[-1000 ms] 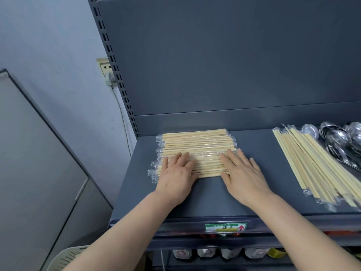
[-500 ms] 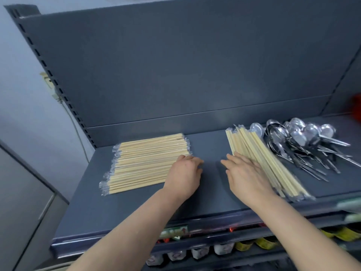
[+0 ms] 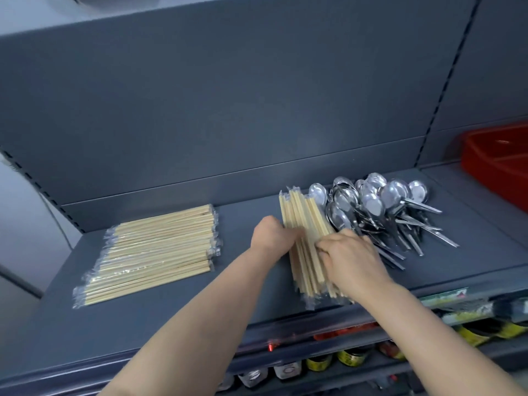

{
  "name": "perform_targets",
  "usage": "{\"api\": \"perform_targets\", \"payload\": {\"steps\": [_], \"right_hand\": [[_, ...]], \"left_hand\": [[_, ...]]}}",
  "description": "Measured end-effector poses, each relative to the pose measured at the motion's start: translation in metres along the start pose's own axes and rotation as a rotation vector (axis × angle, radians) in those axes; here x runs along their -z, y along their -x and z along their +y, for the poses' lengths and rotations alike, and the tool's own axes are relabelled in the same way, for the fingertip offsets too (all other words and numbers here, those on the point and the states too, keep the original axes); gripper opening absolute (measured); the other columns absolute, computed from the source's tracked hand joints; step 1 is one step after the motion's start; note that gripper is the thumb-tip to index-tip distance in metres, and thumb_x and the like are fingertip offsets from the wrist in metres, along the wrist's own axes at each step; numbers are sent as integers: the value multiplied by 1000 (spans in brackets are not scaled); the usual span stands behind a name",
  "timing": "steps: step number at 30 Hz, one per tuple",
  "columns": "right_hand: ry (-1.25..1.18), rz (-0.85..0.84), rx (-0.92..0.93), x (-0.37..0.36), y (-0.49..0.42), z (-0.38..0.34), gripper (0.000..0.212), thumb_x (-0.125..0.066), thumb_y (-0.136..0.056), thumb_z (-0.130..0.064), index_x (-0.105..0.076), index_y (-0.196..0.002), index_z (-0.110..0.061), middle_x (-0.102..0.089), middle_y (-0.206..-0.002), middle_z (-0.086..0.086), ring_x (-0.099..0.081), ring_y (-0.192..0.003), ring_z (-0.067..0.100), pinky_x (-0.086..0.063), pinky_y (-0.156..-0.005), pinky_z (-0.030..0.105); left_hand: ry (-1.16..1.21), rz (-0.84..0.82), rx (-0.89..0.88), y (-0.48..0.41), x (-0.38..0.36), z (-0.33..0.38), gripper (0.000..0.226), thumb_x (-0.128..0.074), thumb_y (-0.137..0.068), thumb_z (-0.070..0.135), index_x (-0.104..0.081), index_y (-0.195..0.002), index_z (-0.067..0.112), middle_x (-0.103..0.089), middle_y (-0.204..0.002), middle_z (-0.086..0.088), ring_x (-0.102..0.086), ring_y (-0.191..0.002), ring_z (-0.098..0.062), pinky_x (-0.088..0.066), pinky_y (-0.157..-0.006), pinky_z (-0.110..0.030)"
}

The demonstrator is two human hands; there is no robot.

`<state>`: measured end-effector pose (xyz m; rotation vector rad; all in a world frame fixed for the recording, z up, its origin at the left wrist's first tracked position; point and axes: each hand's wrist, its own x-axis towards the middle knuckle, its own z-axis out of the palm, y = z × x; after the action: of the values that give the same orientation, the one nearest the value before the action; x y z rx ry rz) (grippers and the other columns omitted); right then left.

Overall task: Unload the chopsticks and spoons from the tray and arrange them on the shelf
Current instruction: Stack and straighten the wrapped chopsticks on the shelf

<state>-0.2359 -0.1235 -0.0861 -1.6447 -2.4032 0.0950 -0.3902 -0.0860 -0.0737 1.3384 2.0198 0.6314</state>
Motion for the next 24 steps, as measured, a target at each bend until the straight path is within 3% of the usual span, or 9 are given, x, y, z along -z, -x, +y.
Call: {"api": "perform_targets", "payload": {"steps": [5, 9, 12, 16, 17, 19, 21, 24], "right_hand": [[28, -30, 73, -2, -6, 11, 33, -50, -90, -13, -66, -115, -28, -61, -116, -14, -43, -112, 14, -34, -87, 34], [55, -47, 70, 0, -7, 12, 35, -48, -91, -12, -64, -119, -27, -60, -120, -12, -42, -115, 15, -34, -92, 36], [42, -60, 51, 1, -5, 10, 35, -49, -91, -10, -64, -120, -25, -61, -120, -10, -45, -114, 14, -37, -96, 36], [-154, 21, 51, 11, -12, -2, 41, -43, -100, -24, -44, -141, -23, -52, -139, -7, -46, -126, 13, -36, -108, 33], [-316, -9, 39, 16, -14, -8, 48, -44, -100, -31, -35, -147, -23, -45, -145, -8, -43, -131, 13, -32, -109, 31], [-734, -223, -29, 23, -21, -28, 64, -55, -94, -38, -26, -150, -27, -42, -145, -11, -43, -132, 13, -34, -109, 32], [-1023, -307, -60, 20, -28, -49, 55, -69, -85, -33, -44, -134, -31, -60, -126, -9, -61, -111, 16, -49, -99, 40], [-1064, -218, -91, 15, -35, -70, 19, -63, -87, -22, -59, -105, -26, -71, -92, 1, -69, -82, 22, -57, -77, 48]], "left_hand": [[45, -52, 162, -7, -15, 30, 38, -72, -78, 38, -45, -70, 13, -51, -67, 0, -53, -66, -19, -41, -60, -25], [307, -44, 240, -10, -10, 31, 23, -67, -79, 22, -48, -78, 10, -57, -75, -9, -56, -64, -24, -45, -55, -26], [447, -22, 236, -7, 1, 17, 20, -65, -85, 18, -50, -89, 5, -61, -85, -15, -61, -73, -28, -55, -66, -37], [574, 25, 20, 4, 24, 2, 25, -61, -92, 19, -56, -111, 2, -60, -85, -9, -58, -77, -22, -51, -67, -36], [602, 52, -73, 7, 31, 1, 23, -60, -93, 19, -56, -110, 4, -61, -82, -4, -58, -77, -20, -49, -67, -33], [667, 85, -250, 18, 45, 4, 15, -61, -92, 18, -57, -104, 9, -61, -78, 3, -58, -76, -16, -48, -69, -32], [682, 96, -359, 29, 55, 6, 19, -63, -86, 22, -56, -102, 13, -60, -80, 3, -58, -78, -14, -50, -72, -33], [580, 117, -455, 42, 63, 6, 17, -63, -89, 19, -54, -102, 12, -55, -82, 2, -53, -77, -10, -46, -73, -27]]}}
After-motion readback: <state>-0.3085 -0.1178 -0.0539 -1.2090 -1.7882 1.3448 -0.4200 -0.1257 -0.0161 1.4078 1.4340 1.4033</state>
